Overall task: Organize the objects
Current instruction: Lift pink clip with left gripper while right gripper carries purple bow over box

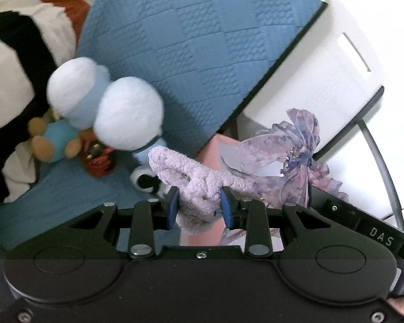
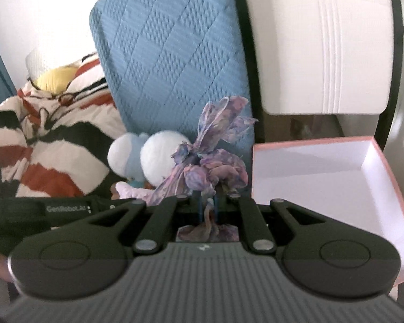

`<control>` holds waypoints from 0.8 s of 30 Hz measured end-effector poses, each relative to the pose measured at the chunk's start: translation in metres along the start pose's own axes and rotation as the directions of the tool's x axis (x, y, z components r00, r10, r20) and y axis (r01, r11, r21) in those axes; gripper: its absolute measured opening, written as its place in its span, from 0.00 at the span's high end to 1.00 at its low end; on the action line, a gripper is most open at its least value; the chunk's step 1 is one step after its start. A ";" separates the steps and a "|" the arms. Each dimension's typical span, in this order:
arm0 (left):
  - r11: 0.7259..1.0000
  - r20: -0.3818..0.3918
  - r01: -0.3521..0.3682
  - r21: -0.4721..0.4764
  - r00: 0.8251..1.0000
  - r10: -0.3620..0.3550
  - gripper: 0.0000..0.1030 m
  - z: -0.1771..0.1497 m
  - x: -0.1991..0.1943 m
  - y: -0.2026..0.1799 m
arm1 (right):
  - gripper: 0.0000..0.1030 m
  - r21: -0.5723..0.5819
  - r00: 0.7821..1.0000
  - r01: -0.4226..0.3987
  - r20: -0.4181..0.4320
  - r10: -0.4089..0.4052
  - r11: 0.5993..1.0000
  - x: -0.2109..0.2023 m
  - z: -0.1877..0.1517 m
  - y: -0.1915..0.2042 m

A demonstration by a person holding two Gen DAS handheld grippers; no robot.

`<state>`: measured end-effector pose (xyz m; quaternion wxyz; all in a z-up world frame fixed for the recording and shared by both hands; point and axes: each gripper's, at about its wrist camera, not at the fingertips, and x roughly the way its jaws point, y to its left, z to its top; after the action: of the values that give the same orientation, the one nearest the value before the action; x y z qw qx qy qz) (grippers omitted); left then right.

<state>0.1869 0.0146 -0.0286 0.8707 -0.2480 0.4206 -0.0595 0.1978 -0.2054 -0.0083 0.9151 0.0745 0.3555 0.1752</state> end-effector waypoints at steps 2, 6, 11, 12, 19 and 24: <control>1.000 0.008 0.008 0.013 1.000 -0.008 0.70 0.003 0.002 -0.013 | 0.90 -0.004 1.000 0.000 0.017 0.000 1.000 -0.005 0.006 -0.005; 0.999 0.008 0.023 0.032 1.000 -0.023 0.70 0.003 0.009 -0.038 | 0.90 -0.005 0.999 0.009 0.046 -0.009 1.000 -0.016 0.013 -0.021; 0.999 -0.017 0.032 0.025 0.999 -0.031 0.70 -0.002 0.030 -0.062 | 0.89 0.003 0.999 0.024 0.036 -0.025 1.000 -0.017 0.014 -0.043; 0.999 -0.023 0.036 0.023 0.999 -0.036 0.70 -0.003 0.034 -0.066 | 0.90 0.005 0.999 0.027 0.036 -0.028 1.000 -0.017 0.013 -0.046; 0.999 -0.041 0.016 0.030 0.999 -0.014 0.70 -0.014 0.063 -0.092 | 0.89 0.040 0.998 0.050 0.022 -0.051 0.998 -0.018 0.007 -0.092; 0.999 -0.065 -0.003 0.048 0.998 0.006 0.70 -0.022 0.086 -0.103 | 0.89 0.054 0.997 0.076 -0.001 -0.076 0.996 -0.011 -0.002 -0.121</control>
<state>0.2360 -0.1105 -0.0514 0.8624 -0.2242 0.4476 -0.0757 0.2211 -0.3220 -0.0346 0.9190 0.0857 0.3621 0.1305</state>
